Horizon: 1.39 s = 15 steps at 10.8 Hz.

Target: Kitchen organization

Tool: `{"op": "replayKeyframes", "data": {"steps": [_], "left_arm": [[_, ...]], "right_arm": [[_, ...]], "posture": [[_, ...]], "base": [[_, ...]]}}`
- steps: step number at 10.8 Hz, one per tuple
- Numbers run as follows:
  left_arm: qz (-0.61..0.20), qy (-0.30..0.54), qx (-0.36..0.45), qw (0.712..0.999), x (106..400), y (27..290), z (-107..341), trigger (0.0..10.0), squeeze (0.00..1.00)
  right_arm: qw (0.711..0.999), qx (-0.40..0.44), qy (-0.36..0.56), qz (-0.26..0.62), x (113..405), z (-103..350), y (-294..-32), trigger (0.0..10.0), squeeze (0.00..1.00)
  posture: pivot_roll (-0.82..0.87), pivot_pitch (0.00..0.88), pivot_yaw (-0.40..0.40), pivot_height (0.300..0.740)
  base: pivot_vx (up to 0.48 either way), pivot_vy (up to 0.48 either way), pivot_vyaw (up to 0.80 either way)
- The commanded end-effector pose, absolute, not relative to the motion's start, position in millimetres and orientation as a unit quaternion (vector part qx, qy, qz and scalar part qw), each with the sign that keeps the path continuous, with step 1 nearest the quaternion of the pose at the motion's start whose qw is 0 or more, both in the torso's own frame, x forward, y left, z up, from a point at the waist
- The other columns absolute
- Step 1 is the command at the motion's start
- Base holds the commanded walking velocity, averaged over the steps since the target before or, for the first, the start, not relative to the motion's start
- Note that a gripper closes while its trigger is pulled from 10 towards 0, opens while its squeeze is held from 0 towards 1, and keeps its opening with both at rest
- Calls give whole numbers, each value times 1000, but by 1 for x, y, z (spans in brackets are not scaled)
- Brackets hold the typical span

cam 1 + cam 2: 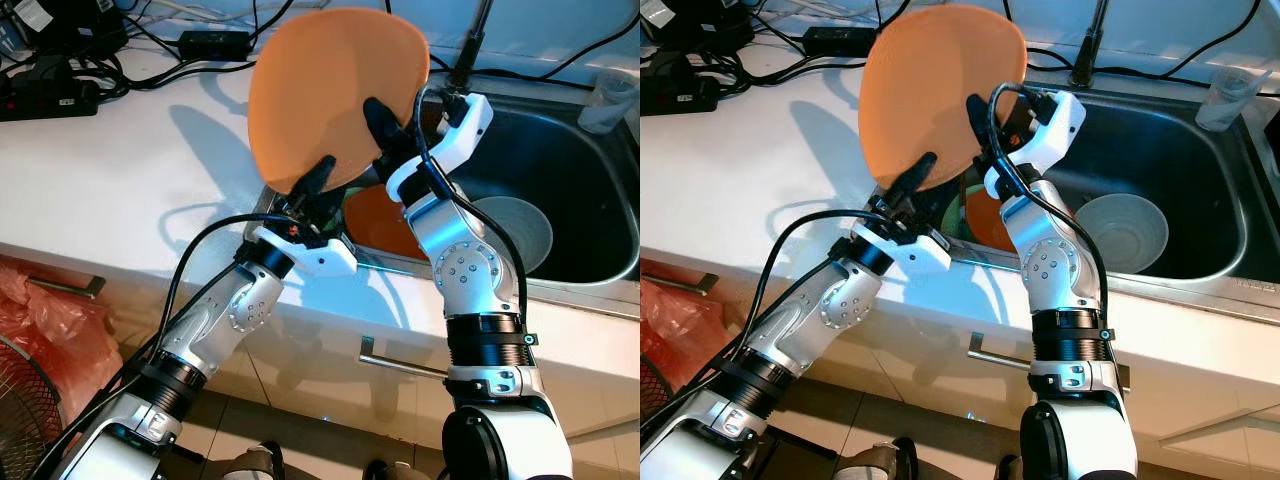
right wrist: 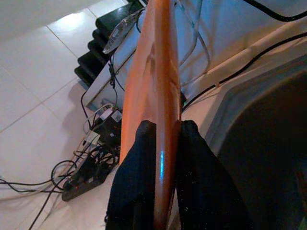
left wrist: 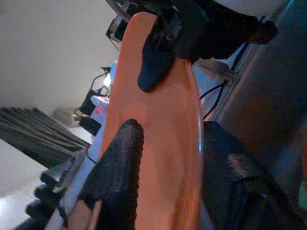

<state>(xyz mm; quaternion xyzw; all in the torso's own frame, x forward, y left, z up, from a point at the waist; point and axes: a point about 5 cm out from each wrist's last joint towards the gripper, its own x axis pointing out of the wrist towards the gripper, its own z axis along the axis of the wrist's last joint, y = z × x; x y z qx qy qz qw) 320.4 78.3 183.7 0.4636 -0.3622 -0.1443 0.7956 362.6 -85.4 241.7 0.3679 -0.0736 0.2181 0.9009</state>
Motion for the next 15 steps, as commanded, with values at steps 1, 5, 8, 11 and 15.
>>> {"op": "replayKeyframes", "data": {"steps": [1, 5, 8, 11, 15], "left_arm": [[-134, -406, 407, 807, 316, 76, 206, 10000, 1000], [-146, -405, 340, 836, 310, 78, 218, 10000, 1000], [-152, -397, 322, 846, 306, 79, 220, 10000, 1000], [-150, -386, 312, 855, 307, 81, 220, 10000, 1000], [-220, -258, 209, 917, 317, 82, 196, 10000, 1000]], "right_arm": [[917, 355, -40, 178, 366, 220, -95, 10000, 0], [938, 318, -78, 110, 372, 220, -118, 10000, 0], [956, 273, -88, 53, 374, 212, -142, 10000, 0], [969, 234, -74, -3, 374, 199, -167, 10000, 0], [982, 171, -49, -66, 375, 186, -203, 10000, 0]], "posture": [[31, 147, 8, 740], [39, 135, -2, 740], [44, 128, -4, 740], [42, 124, -2, 740], [45, 109, 1, 740]], "base": [[0, 0, 0], [0, 0, 0], [0, 0, 0], [0, 0, 0], [0, 0, 0]]}}
